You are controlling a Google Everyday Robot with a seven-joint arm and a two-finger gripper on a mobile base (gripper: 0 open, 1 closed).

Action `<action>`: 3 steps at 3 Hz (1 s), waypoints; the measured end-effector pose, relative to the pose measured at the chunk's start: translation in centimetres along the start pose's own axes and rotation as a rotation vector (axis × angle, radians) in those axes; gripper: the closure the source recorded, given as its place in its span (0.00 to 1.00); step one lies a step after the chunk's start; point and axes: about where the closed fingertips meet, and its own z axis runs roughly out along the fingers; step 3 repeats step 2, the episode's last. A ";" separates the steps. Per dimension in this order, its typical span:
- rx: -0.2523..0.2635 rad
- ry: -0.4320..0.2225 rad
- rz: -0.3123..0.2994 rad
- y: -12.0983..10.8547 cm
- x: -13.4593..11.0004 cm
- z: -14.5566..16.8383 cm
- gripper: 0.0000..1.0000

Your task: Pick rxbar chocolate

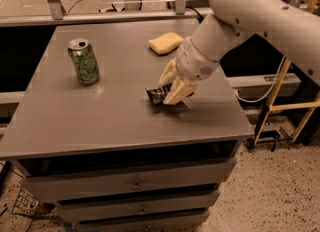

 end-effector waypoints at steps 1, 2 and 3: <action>0.073 0.009 -0.017 -1.9 -0.6 -3.0 1.00; 0.113 0.014 -0.030 -3.0 -1.2 -5.1 1.00; 0.113 0.014 -0.030 -3.0 -1.2 -5.1 1.00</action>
Offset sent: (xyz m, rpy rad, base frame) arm 0.0321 -0.0135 0.0874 0.0354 -0.1644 -0.0446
